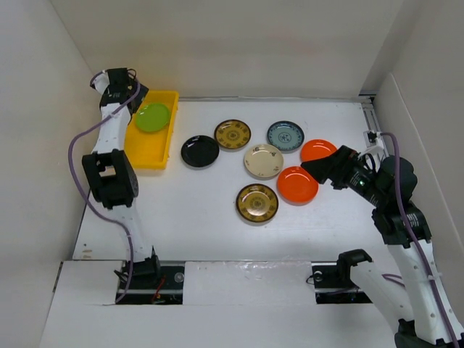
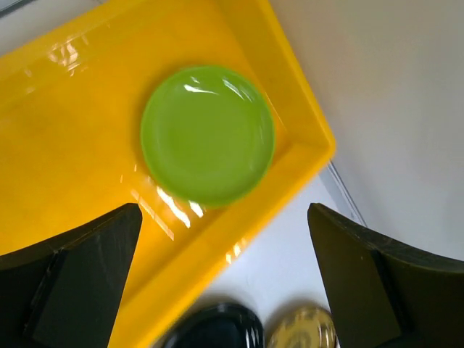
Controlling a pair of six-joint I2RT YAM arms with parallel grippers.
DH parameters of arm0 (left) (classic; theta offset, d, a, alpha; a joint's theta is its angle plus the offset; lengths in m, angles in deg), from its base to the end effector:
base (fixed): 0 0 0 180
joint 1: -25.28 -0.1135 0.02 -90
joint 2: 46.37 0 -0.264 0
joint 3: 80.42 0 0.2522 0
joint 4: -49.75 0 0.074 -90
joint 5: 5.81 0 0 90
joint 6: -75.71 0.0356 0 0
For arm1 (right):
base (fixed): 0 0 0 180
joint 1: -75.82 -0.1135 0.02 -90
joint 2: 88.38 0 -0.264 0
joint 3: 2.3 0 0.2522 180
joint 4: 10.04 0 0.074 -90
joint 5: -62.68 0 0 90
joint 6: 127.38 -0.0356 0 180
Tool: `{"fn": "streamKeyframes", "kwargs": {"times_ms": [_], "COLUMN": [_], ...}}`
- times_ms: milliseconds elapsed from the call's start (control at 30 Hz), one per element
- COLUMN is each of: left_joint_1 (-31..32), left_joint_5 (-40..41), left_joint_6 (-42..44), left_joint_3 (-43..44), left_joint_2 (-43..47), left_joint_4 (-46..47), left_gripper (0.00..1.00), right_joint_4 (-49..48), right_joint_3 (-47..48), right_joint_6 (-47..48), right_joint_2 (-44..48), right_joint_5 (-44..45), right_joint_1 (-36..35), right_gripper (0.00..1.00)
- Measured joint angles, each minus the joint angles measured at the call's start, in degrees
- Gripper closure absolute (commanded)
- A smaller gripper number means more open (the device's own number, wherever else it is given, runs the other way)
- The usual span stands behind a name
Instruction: Place the plates into the plastic bin on the countertop
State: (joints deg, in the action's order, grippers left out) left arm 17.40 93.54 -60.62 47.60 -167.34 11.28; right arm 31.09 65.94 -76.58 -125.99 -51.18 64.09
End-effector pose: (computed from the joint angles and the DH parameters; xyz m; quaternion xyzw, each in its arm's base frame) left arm 0.4938 0.0742 0.3139 -0.4315 0.7556 -0.0934 0.4838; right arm 0.1270 0.0411 0.3837 0.0502 0.7621 0.4125 0.4965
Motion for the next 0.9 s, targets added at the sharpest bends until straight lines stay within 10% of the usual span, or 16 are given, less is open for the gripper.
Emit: {"fn": "streamKeyframes", "kwargs": {"times_ms": [333,600,900], "left_joint_1": [22.43,33.51,34.07], "left_joint_5": [-0.31,4.35,11.89], "left_joint_6": [-2.23,-13.03,-25.18], "left_joint_3": [-51.43,-70.95,-68.52], "left_joint_2": [43.76,44.48,29.51], "left_joint_4": [12.74,19.21,30.38], "left_gripper": [0.0,0.0,0.05], "right_joint_4": [-2.21,-4.11,-7.34], "right_joint_3": [-1.01,-3.13,-4.74], "right_joint_6": [0.61,0.72,-0.35], "right_joint_2": [-1.14,-1.49,-1.51], "right_joint_5": [-0.63,-2.23,-5.29], "right_joint_1": [-0.52,-1.11,-1.22], "right_gripper": [0.0,0.0,0.0]}}
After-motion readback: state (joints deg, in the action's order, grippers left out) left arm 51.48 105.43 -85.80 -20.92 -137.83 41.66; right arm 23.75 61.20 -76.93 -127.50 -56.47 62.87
